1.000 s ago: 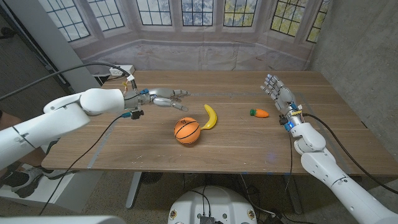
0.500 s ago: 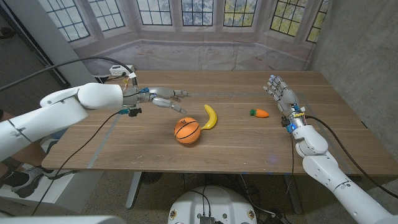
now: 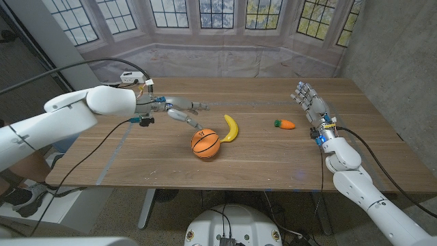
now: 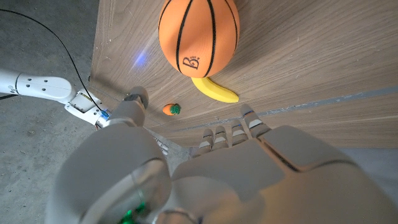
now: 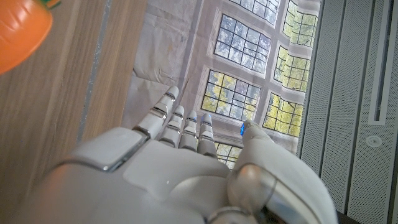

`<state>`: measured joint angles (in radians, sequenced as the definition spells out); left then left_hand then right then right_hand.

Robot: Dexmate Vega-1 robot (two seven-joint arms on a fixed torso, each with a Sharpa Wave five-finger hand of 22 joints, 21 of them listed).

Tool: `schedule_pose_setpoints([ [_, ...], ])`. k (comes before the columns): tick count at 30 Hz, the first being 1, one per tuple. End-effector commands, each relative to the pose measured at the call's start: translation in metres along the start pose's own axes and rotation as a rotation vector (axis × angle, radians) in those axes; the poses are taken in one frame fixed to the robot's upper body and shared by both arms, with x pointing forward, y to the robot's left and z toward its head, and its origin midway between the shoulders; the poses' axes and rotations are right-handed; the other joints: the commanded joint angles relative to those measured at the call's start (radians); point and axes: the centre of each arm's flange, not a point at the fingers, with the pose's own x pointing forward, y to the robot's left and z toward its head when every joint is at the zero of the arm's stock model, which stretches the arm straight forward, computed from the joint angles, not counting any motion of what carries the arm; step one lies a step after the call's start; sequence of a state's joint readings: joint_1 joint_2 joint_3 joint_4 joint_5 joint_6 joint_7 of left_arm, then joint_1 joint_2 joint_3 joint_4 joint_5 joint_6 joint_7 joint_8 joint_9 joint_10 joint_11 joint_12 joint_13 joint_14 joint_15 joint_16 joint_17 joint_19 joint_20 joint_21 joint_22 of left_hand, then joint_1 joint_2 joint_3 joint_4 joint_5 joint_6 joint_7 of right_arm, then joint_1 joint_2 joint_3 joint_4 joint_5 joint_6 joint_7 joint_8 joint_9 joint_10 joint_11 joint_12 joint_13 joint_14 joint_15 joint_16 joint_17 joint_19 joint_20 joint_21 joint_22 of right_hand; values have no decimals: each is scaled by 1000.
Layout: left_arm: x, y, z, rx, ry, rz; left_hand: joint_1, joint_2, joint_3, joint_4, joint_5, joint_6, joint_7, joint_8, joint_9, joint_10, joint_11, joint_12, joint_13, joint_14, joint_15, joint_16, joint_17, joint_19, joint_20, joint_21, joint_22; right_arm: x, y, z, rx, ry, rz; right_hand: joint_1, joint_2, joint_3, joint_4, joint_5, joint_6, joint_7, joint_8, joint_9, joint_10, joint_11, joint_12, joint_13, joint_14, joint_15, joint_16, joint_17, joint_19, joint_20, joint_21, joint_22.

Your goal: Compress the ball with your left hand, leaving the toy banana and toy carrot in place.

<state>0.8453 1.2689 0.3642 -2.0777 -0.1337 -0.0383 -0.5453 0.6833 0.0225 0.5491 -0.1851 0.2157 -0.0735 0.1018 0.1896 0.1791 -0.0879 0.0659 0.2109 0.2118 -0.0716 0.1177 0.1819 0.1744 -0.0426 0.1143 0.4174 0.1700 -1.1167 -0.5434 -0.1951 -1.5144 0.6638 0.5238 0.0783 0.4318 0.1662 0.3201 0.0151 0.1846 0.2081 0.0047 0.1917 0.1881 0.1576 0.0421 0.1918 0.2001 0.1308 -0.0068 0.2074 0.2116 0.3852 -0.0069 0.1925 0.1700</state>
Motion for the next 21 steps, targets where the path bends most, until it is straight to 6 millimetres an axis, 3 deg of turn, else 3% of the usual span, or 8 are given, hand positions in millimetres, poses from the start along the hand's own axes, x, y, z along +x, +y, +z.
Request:
schedule_pose_setpoints([
  [1, 4, 0, 4, 73, 8, -74, 25, -8, 6, -3, -5, -14, -1, -1, 3, -13, 3, 2, 4, -5, -2, 5, 6, 6, 3, -6, 4, -2, 0, 3, -3, -9, -13, -3, -3, 1, -8, -1, -8, 0, -1, 5, -2, 0, 0, 3, -1, 7, 5, 1, 4, 5, 2, 2],
  [21, 13, 2, 14, 217, 53, -179, 112, -54, -3, 3, -30, -97, -1, -6, 4, -84, 18, -9, 8, -69, 10, -4, 7, -19, 5, -50, 6, -12, -1, 4, -6, -10, -40, -1, -6, 1, -17, -2, -12, -2, -1, 5, -7, 0, 1, 3, -1, 6, 6, 0, 4, 7, 2, 3],
])
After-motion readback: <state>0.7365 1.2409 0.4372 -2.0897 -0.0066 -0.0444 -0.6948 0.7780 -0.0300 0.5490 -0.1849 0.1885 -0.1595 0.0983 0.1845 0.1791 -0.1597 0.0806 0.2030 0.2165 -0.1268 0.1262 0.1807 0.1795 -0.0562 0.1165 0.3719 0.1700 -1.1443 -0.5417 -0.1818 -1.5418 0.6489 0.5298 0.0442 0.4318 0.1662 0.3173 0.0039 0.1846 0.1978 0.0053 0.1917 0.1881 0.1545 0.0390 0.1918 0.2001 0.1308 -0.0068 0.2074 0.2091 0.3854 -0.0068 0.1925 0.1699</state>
